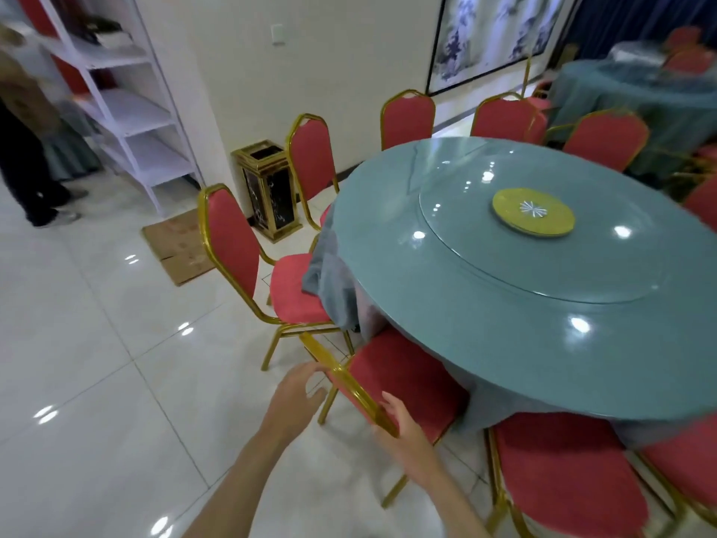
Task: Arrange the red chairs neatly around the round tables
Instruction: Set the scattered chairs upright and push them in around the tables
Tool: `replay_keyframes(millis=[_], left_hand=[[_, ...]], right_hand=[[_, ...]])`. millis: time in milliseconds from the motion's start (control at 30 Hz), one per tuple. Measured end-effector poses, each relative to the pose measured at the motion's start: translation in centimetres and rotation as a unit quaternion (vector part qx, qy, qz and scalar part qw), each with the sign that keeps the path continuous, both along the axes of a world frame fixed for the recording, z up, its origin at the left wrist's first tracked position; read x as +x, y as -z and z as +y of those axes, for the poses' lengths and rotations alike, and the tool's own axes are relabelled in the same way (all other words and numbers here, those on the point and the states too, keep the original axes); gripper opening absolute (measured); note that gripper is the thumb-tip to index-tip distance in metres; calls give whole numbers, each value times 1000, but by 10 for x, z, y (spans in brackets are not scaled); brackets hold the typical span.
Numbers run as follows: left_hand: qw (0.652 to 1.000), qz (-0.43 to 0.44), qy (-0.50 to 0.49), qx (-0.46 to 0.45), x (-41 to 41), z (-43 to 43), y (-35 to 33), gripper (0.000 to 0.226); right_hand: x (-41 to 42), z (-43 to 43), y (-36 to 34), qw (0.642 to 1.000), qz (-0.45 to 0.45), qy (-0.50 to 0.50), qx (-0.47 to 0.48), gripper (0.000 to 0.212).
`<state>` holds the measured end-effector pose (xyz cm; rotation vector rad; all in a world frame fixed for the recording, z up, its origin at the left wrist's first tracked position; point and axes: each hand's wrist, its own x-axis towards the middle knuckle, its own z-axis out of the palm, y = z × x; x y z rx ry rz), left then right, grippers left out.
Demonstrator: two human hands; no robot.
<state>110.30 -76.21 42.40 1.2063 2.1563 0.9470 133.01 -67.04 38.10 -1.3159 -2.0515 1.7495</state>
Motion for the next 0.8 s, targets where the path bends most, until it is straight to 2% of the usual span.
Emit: replay_keyframes(millis=[200, 333, 400, 467, 533, 600, 700, 800], left_hand=[[992, 18, 123, -25, -61, 26, 24, 62], [981, 23, 192, -21, -102, 48, 33, 61], [972, -5, 230, -51, -115, 58, 28, 52], [955, -13, 281, -91, -126, 69, 24, 29], [937, 23, 332, -110, -146, 87, 34, 16], [918, 62, 373, -115, -165, 108, 77, 11], [891, 117, 419, -128, -162, 120, 93, 22], [884, 178, 420, -99, -152, 123, 89, 35]], right_hand=[[-44, 0, 12, 996, -58, 50, 36, 36], [-60, 0, 30, 986, -125, 77, 80, 39], [-63, -9, 47, 972, -180, 111, 106, 45], [-65, -21, 60, 945, -236, 165, 154, 45], [-65, -28, 78, 921, -259, 201, 211, 48], [-63, -30, 91, 913, -262, 219, 225, 53], [-64, -37, 86, 904, -279, 242, 215, 48], [-72, -43, 64, 904, -272, 246, 220, 53]])
